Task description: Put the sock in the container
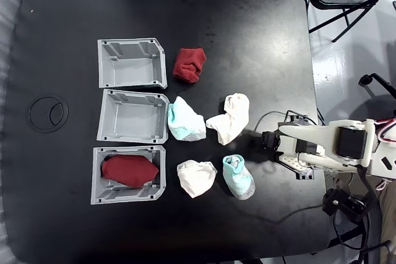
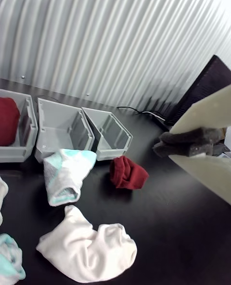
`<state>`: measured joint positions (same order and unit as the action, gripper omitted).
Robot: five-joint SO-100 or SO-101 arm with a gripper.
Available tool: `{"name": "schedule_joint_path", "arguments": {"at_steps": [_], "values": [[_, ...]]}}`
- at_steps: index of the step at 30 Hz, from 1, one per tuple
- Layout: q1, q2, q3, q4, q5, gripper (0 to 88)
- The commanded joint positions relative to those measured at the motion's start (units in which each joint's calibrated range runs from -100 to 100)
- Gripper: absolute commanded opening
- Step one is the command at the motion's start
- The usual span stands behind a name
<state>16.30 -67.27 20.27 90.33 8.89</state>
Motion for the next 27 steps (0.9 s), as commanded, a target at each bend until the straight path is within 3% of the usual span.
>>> {"name": "schedule_joint_path", "arguments": {"at_steps": [1, 9, 14, 22, 27], "values": [[-0.04, -10.07, 6.42, 0.02, -0.27, 1.3], [-0.04, -32.15, 27.97, -10.99, -0.39, 1.3], [1.37, -31.14, 41.41, -15.61, -0.39, 1.3], [3.5, -32.06, 64.67, -31.57, -0.39, 1.3], [3.42, -32.15, 71.16, -34.56, -0.33, 1.3]]}}
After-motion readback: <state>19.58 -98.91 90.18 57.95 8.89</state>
